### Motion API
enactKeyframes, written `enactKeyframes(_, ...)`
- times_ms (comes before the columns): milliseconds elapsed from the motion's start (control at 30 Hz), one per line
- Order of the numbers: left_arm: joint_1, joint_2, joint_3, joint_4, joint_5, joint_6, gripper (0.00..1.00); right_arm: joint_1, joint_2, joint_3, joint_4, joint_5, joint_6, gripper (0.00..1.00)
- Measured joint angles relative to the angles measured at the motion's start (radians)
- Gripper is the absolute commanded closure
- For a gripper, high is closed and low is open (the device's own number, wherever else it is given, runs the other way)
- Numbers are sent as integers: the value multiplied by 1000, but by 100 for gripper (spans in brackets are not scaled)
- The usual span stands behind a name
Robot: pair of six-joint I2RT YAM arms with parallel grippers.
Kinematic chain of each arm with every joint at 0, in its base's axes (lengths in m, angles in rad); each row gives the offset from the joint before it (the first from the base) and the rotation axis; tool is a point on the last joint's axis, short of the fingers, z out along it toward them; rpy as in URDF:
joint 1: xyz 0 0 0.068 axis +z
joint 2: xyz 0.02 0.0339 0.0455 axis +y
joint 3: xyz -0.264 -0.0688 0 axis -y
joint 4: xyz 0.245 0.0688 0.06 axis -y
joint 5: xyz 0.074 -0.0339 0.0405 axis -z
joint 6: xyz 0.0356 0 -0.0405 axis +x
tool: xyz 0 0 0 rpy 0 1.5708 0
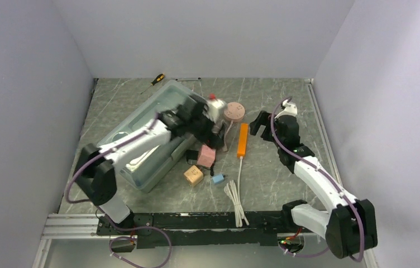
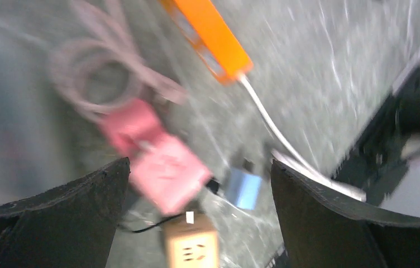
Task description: Pull the plug off the socket
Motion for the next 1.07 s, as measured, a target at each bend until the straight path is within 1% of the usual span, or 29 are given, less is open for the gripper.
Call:
enactKeyframes(100,150,-91,48,21,16,-47,0,0,-56,74,-75,52,-35,0)
enactKeyframes(133,193,-122,68,25,-11,-47,0,0,-80,95,-93,67,-51,0)
enactKeyframes(200,256,-186,93,24,-57,-45,0,0,-135,124,-120,88,-80,0)
enactKeyframes(300,304,-285,102,23,-145,-41,0,0,-209,147,-140,101,-118,0)
enactKeyframes(433,329,-454,39,61,-299,-20,0,0,-282,154,-139,110,-159,0)
enactKeyframes(533,338,-620,-87,105,-470,-8,0,0,-304,149,-127,118,-174,0)
enactKeyframes(600,338,-703,-162,116,-571,-3,0,0,-324,125,-102,130,-178,0)
enactKeyframes(700,338,-774,-246,105,-696,-4,0,0,-364,72,-82,157,-185,0)
enactKeyframes(833,339,-788,-287,86,-767,-5,0,0,-406,30,-77,186,-192,0)
enactKeyframes(1067,339,-790,-296,61,-806,-11,0,0,-447,24,-59,216,-193,0)
